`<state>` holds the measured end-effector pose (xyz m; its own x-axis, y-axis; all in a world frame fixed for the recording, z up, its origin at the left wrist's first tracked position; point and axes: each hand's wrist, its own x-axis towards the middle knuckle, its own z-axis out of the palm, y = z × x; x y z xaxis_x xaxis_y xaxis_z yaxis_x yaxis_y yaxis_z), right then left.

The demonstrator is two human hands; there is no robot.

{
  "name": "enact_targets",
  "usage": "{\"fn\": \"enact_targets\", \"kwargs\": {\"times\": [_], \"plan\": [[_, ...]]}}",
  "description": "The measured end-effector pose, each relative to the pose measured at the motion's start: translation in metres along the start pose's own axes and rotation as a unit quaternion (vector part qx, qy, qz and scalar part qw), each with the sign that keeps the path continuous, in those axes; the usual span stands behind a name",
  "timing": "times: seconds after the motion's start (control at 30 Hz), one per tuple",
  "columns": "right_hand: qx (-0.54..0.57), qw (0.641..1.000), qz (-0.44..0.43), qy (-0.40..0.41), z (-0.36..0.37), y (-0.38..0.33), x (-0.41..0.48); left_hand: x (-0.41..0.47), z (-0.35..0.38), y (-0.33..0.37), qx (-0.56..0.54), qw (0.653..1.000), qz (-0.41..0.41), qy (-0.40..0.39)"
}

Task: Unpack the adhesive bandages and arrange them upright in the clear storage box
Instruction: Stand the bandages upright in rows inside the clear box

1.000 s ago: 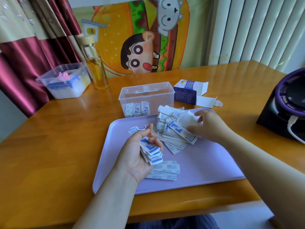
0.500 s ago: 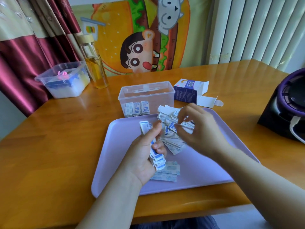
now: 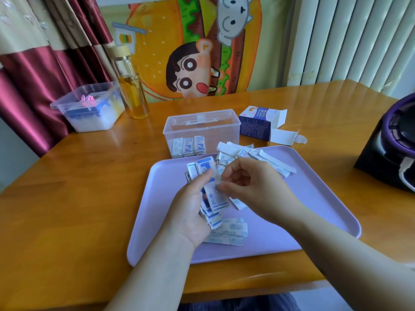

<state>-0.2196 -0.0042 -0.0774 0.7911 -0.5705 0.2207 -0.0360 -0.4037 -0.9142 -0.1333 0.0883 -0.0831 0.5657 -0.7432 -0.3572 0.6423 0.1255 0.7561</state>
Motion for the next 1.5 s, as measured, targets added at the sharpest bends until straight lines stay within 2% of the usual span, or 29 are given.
{"fn": "enact_targets", "kwargs": {"times": [0.1,0.2,0.27,0.33,0.37,0.53,0.67,0.8,1.0,1.2,1.37,1.43,1.5], "plan": [[0.074,0.997,0.026,-0.027,0.008,-0.002,-0.004,-0.001,0.003,-0.003,0.01,1.0,0.003,0.007],[0.067,0.997,0.033,-0.015,0.005,0.001,-0.002,0.0,0.003,-0.003,-0.069,0.997,-0.013,0.022],[-0.041,0.997,0.029,0.053,-0.01,0.015,0.008,0.001,-0.002,0.001,-0.136,0.99,-0.028,0.018],[-0.197,0.973,0.027,0.117,-0.029,0.03,0.017,0.002,-0.007,0.005,-0.183,0.982,-0.036,0.019],[-0.248,0.961,0.033,0.119,-0.038,0.037,0.021,0.002,-0.009,0.007,-0.191,0.981,-0.034,0.021],[-0.332,0.936,0.116,-0.001,-0.048,0.053,0.024,0.002,-0.014,0.011,-0.204,0.978,-0.022,0.023],[-0.344,0.929,0.136,-0.025,-0.046,0.056,0.031,0.002,-0.018,0.012,-0.203,0.978,-0.019,0.029],[-0.332,0.929,0.149,-0.064,-0.048,0.053,0.037,0.002,-0.02,0.014,-0.202,0.978,-0.021,0.034],[-0.268,0.943,0.184,-0.077,-0.06,0.045,0.034,0.004,-0.018,0.013,-0.203,0.978,-0.031,0.023],[-0.176,0.963,0.201,-0.014,-0.075,0.044,0.03,0.004,-0.017,0.013,-0.2,0.979,-0.037,0.024],[-0.194,0.967,0.162,0.037,-0.082,0.044,0.029,0.005,-0.015,0.011,-0.19,0.981,-0.042,0.021],[-0.138,0.975,0.161,0.059,-0.083,0.045,0.028,0.007,-0.014,0.01,-0.187,0.981,-0.044,0.019],[-0.037,0.984,0.168,0.051,-0.081,0.042,0.025,0.008,-0.012,0.009,-0.175,0.984,-0.044,0.013]]}}
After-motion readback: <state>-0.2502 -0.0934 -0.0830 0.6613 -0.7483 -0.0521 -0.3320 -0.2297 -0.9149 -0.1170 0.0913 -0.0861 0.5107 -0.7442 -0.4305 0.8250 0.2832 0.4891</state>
